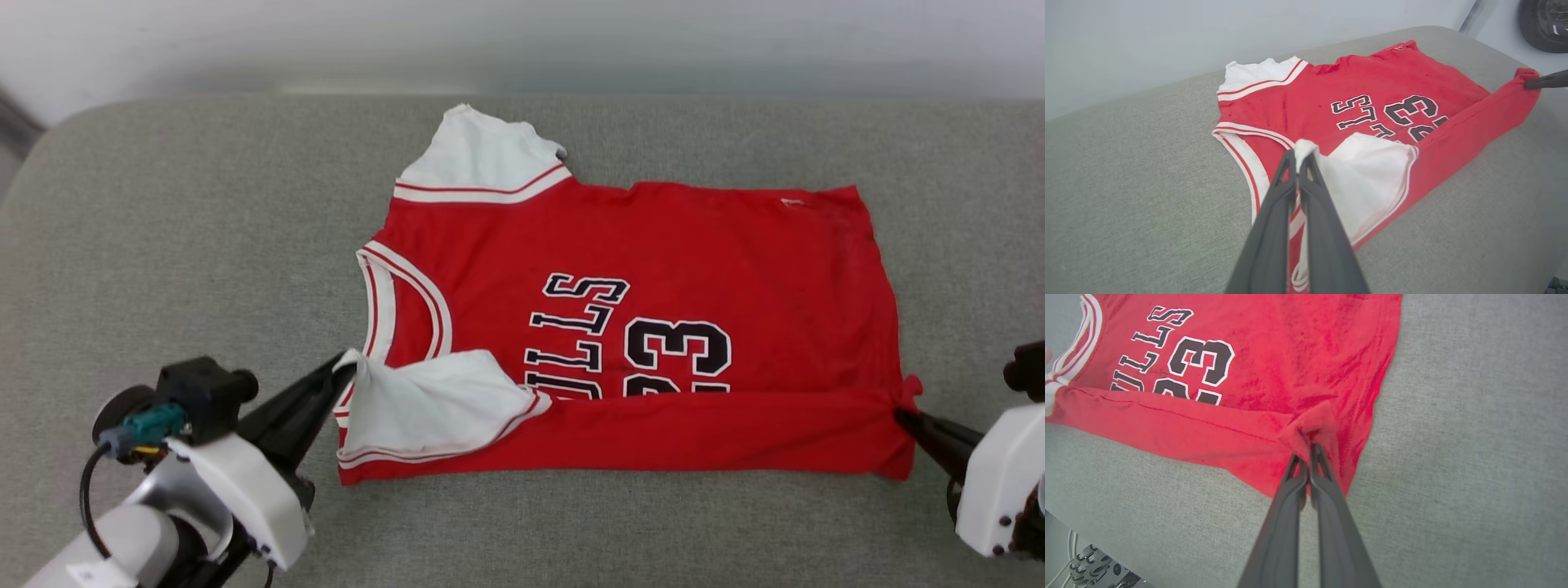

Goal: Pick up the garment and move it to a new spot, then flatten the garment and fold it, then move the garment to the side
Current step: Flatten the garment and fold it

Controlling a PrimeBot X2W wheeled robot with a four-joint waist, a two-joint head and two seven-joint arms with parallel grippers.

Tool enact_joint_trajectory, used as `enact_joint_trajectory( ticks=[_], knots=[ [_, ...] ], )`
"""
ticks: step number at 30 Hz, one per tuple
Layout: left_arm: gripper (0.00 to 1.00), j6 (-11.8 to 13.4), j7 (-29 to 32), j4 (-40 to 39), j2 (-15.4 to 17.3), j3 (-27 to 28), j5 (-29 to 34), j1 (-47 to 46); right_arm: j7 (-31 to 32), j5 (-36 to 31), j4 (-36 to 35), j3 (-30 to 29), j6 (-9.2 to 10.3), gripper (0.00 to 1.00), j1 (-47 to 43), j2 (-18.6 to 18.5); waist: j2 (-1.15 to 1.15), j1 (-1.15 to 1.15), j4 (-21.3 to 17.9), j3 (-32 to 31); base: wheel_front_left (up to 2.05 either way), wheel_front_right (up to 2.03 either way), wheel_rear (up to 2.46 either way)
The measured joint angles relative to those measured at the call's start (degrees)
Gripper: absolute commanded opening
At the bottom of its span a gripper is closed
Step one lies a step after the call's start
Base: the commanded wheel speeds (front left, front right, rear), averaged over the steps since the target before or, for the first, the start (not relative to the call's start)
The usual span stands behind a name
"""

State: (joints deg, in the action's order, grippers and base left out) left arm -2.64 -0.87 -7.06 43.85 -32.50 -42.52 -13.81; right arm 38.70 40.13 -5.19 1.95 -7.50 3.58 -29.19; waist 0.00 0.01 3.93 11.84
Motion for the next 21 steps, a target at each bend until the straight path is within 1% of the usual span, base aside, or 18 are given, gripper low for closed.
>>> enact_joint_trajectory(
  ticks=[6, 10, 11, 12, 16, 17, 18, 19, 21],
  knots=[
    [0.00, -1.41, 0.75, 5.77, -2.50, -0.33, 0.14, -6.13, 0.53, -1.64, 3.78, 1.26, 0.00, 0.00, 5.81, 0.59, 0.00, 0.00, -0.51, 3.52, 0.00, 0.00, 0.00],
    [0.00, -2.25, 2.30, 10.35, -3.79, -1.14, -0.34, -9.09, 0.67, -3.02, 5.98, 2.98, 0.00, 0.00, 8.84, 0.70, 0.00, 0.00, -0.76, 5.28, 0.00, 0.00, 0.00],
    [0.00, -2.52, 2.33, 11.57, -4.00, -1.54, -0.25, -9.76, 0.58, -3.15, 6.66, 3.30, 0.00, 0.00, 9.44, 0.86, 0.00, 0.00, -0.78, 5.63, 0.00, 0.00, 0.00],
    [0.00, -3.11, 2.31, 14.78, -5.02, -2.23, -0.16, -11.87, 0.38, -3.64, 8.66, 4.26, 0.00, 0.00, 10.57, 1.04, 0.00, 0.00, -0.66, 6.26, 0.00, 0.00, 0.00],
    [0.00, -3.77, 1.88, 18.78, -6.50, -3.27, -0.40, -13.46, -1.10, -3.89, 10.91, 4.53, 0.00, 0.00, 11.64, 1.45, 0.00, 0.00, -0.35, 6.62, 0.00, 0.00, 0.00],
    [0.00, -3.86, 1.69, 19.78, -6.88, -3.49, -0.47, -13.76, -1.75, -3.98, 11.46, 4.37, 0.00, 0.08, 11.76, 1.71, 0.00, 0.00, -0.33, 6.61, 0.00, 0.00, 0.00],
    [0.36, -3.91, 1.60, 20.65, -7.24, -3.70, -0.57, -13.91, -2.48, -4.50, 11.99, 4.33, 0.00, 0.97, 11.80, 1.86, 0.00, 0.00, -0.31, 6.56, 0.00, 0.00, 0.00],
    [1.00, -3.91, 1.44, 21.68, -7.69, -3.88, -0.57, -14.06, -3.00, -5.01, 12.62, 4.35, 0.00, 1.00, 11.96, 1.96, 0.00, 0.00, -0.28, 6.45, 0.00, 0.00, 0.00],
    [1.00, -3.93, 1.45, 23.49, -8.57, -4.42, -0.67, -14.19, -3.76, -5.68, 13.72, 4.45, 0.00, 1.00, 12.27, 2.19, 0.00, 0.00, -0.23, 6.02, 0.00, 0.00, 0.00]
  ],
)
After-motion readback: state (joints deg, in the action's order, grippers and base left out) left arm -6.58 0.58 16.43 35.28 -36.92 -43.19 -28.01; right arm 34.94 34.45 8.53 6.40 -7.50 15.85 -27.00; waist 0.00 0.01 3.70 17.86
